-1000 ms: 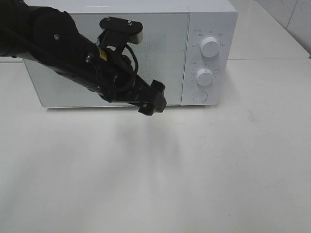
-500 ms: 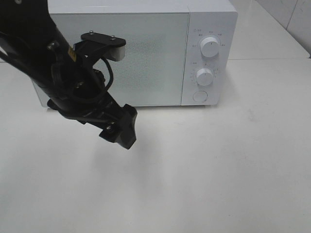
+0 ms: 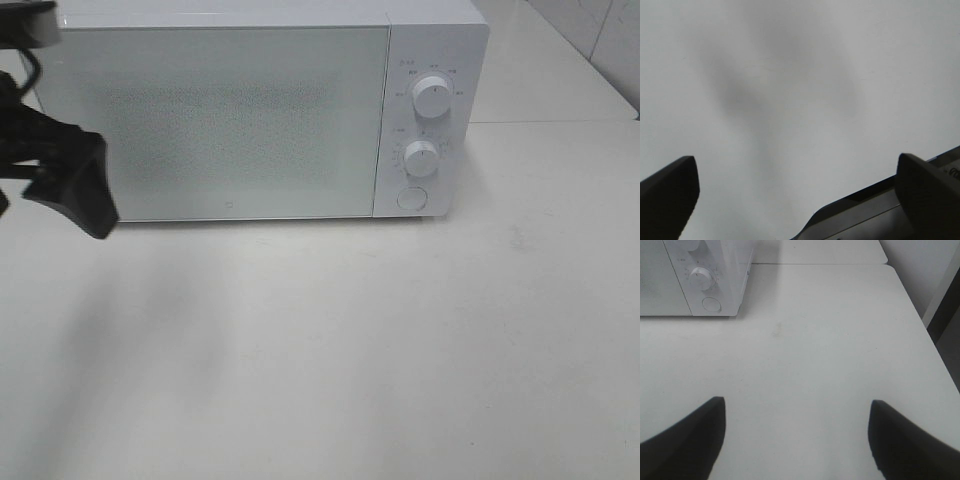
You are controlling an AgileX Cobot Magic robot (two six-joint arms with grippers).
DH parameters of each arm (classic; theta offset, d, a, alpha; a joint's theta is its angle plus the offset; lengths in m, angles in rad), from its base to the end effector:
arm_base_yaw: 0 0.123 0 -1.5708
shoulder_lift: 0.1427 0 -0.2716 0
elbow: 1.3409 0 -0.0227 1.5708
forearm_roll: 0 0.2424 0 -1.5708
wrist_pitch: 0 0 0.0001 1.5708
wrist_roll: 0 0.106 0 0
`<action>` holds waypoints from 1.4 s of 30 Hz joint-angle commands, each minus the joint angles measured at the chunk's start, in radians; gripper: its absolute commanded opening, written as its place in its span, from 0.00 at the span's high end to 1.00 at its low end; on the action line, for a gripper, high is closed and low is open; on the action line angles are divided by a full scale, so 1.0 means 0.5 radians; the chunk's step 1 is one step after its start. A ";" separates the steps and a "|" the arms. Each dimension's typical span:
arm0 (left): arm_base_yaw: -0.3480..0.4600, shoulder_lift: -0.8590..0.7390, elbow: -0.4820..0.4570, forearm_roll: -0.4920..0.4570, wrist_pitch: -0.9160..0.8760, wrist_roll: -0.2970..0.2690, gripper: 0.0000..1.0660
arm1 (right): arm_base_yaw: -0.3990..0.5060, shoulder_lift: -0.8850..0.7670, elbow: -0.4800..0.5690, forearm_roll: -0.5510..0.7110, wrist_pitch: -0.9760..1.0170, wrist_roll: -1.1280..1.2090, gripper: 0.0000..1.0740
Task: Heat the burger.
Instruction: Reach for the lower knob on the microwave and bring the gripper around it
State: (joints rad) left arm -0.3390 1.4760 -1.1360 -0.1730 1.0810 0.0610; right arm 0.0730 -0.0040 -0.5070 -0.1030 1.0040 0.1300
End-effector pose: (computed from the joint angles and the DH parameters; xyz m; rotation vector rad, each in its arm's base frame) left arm 0.2573 -0.1078 0.2539 0.4886 2.8753 -0.2830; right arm 0.0162 -0.0080 0.2743 0.0581 1.9717 0.0105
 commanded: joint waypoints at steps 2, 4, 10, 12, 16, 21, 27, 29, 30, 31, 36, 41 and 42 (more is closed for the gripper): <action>0.180 -0.100 0.020 -0.016 0.112 0.022 0.06 | -0.002 -0.052 0.012 -0.008 -0.014 -0.016 0.29; 0.282 -0.154 0.050 -0.012 0.124 0.048 0.06 | -0.002 -0.052 0.012 -0.008 -0.014 -0.016 0.29; 0.644 -0.354 0.268 -0.036 0.146 0.092 0.06 | -0.002 -0.052 0.012 -0.008 -0.014 -0.016 0.29; 0.776 -0.472 0.392 -0.062 0.112 0.092 0.06 | -0.002 -0.052 0.012 -0.008 -0.014 -0.016 0.29; 0.814 -0.582 0.486 -0.036 0.106 0.092 0.06 | -0.002 -0.052 0.012 -0.008 -0.014 -0.016 0.29; 0.816 -0.744 0.602 -0.012 0.120 0.092 0.06 | -0.002 -0.052 0.012 -0.008 -0.014 -0.016 0.29; 0.816 -0.960 0.818 -0.016 0.114 0.084 0.06 | -0.002 -0.052 0.012 -0.008 -0.014 -0.016 0.29; 0.816 -1.070 0.952 -0.018 0.080 0.084 0.06 | -0.002 -0.052 0.012 -0.008 -0.014 -0.016 0.29; 0.816 -1.070 0.952 -0.018 0.080 0.084 0.06 | -0.002 -0.052 0.012 -0.008 -0.014 -0.016 0.29; 0.816 -1.142 1.032 -0.018 0.036 0.084 0.06 | -0.002 -0.052 0.012 -0.008 -0.014 -0.016 0.29; 0.816 -1.322 1.188 -0.012 -0.064 0.084 0.06 | -0.002 -0.052 0.012 -0.008 -0.014 -0.016 0.29; 0.816 -1.458 1.224 0.004 -0.022 -0.002 0.06 | -0.002 -0.052 0.012 -0.008 -0.014 -0.016 0.29; 0.816 -1.524 1.238 0.022 -0.014 -0.044 0.06 | -0.002 -0.052 0.012 -0.008 -0.014 -0.016 0.29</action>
State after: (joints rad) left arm 0.0650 0.7550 -0.5310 -0.1720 1.0700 0.0750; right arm 0.0730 -0.0040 -0.5070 -0.1030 1.0040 0.1300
